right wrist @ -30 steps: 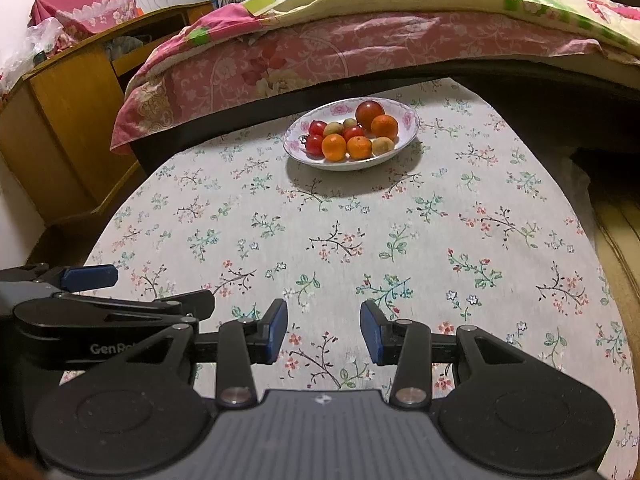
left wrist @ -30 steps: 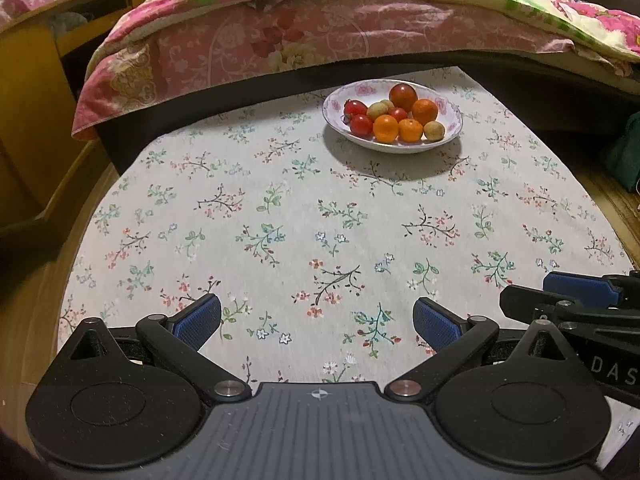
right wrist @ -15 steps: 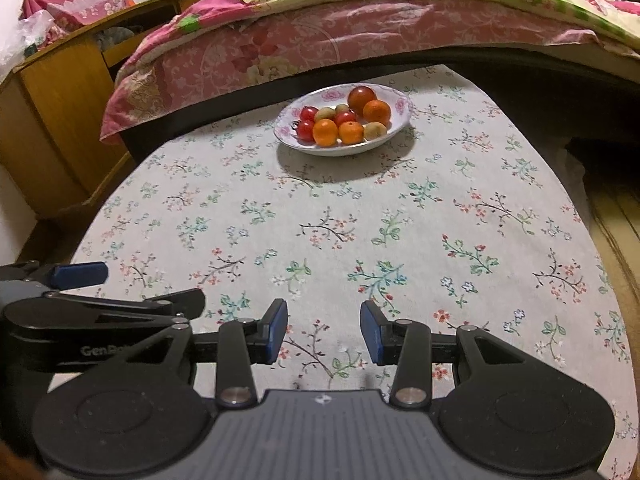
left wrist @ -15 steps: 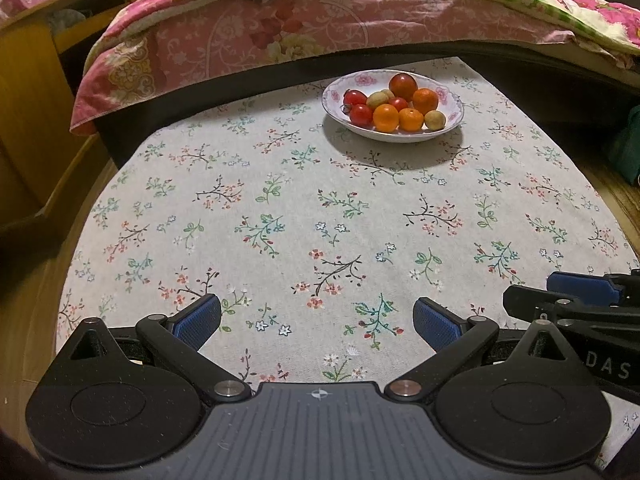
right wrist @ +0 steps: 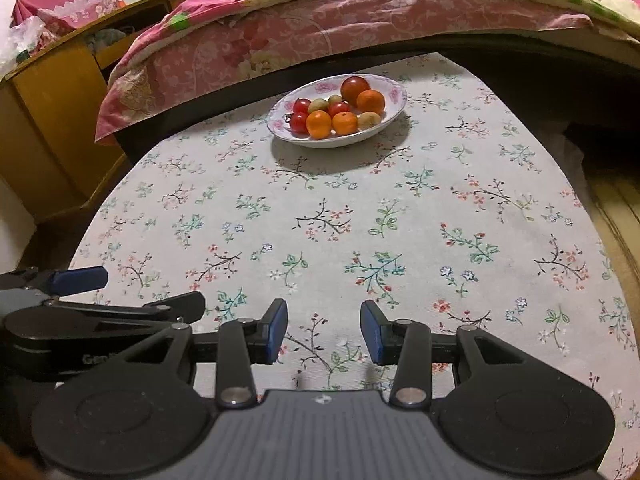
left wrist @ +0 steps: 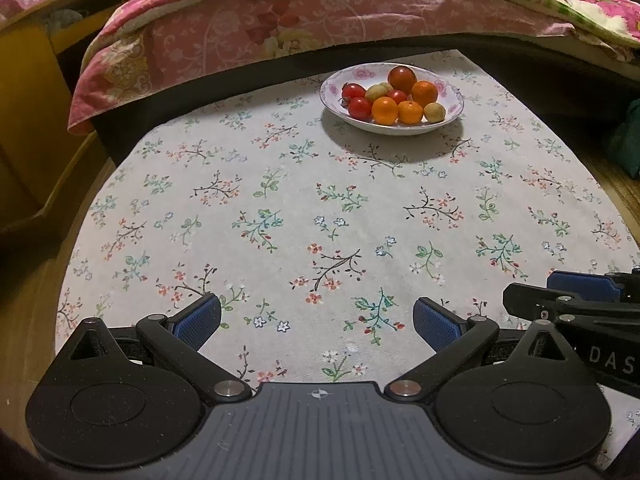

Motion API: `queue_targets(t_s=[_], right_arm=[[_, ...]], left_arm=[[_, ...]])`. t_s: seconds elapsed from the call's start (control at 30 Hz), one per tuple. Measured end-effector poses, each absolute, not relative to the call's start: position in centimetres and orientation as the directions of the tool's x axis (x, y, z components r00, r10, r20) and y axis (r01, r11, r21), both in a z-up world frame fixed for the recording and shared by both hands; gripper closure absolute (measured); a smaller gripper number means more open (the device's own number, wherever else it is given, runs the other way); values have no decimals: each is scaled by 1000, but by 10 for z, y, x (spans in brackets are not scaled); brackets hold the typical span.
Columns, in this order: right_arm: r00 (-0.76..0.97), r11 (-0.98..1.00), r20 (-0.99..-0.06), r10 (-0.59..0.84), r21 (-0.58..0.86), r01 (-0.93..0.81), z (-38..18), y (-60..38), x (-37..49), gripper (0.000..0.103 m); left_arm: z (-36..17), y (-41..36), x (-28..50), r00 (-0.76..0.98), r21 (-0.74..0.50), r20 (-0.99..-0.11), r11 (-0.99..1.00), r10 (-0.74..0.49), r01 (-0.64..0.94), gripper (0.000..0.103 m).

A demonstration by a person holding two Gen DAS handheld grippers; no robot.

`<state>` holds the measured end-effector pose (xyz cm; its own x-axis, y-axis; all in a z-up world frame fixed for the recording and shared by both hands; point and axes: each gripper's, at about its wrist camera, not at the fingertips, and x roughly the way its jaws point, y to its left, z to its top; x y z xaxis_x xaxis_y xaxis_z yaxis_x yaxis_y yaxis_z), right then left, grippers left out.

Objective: Organize fruits

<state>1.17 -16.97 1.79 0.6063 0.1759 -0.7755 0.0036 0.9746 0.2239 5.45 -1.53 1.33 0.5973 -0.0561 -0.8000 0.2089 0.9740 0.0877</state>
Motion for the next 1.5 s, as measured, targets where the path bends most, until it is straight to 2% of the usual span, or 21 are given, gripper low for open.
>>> queue_targets(t_s=[1.5], right_arm=[[594,974,-785,178,226,8,11,-169,12,68]], left_arm=[[9,-16,55,598,110,-800,971,-40,213,0]])
